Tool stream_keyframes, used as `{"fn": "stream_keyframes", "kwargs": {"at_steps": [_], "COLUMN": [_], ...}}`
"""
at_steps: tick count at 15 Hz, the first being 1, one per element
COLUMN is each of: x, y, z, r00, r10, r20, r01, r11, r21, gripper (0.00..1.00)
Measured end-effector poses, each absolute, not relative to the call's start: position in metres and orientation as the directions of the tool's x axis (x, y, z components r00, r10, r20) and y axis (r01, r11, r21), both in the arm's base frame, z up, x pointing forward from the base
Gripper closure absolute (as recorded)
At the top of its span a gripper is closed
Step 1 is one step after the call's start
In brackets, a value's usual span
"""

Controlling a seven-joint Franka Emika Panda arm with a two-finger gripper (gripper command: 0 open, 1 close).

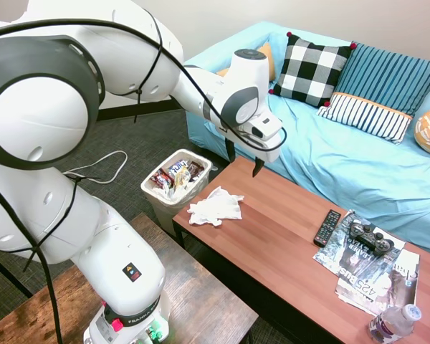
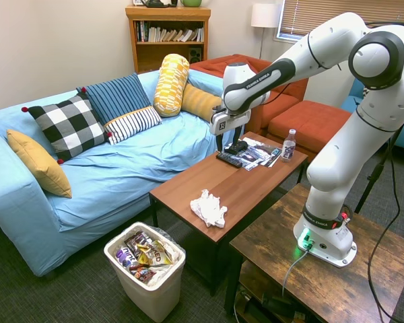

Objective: Throw the tissue in the trash bin

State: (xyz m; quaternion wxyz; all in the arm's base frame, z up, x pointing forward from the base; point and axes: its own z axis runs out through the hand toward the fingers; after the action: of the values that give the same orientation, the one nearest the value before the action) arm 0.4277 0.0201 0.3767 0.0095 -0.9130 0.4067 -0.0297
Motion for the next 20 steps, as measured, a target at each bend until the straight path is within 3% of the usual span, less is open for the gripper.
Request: {"fn": "stream_keyframes", "kwargs": {"at_steps": [4,11,20], "x": [0.435,0.449,0.452], "y": [0.023,0.066,0.113], "z": [0.359,0.252,0.129], "r00": [0.661,0.597,0.555], "r10": [-0.750,-0.799,-0.825], "r20": [0.029,-0.072,-0.111], "r01": [-0.748,-0.802,-0.827], "r11": [-0.661,-0.596,-0.561], "r21": [-0.050,-0.040,0.039], "gripper": [0.00,0.00,0.00]}}
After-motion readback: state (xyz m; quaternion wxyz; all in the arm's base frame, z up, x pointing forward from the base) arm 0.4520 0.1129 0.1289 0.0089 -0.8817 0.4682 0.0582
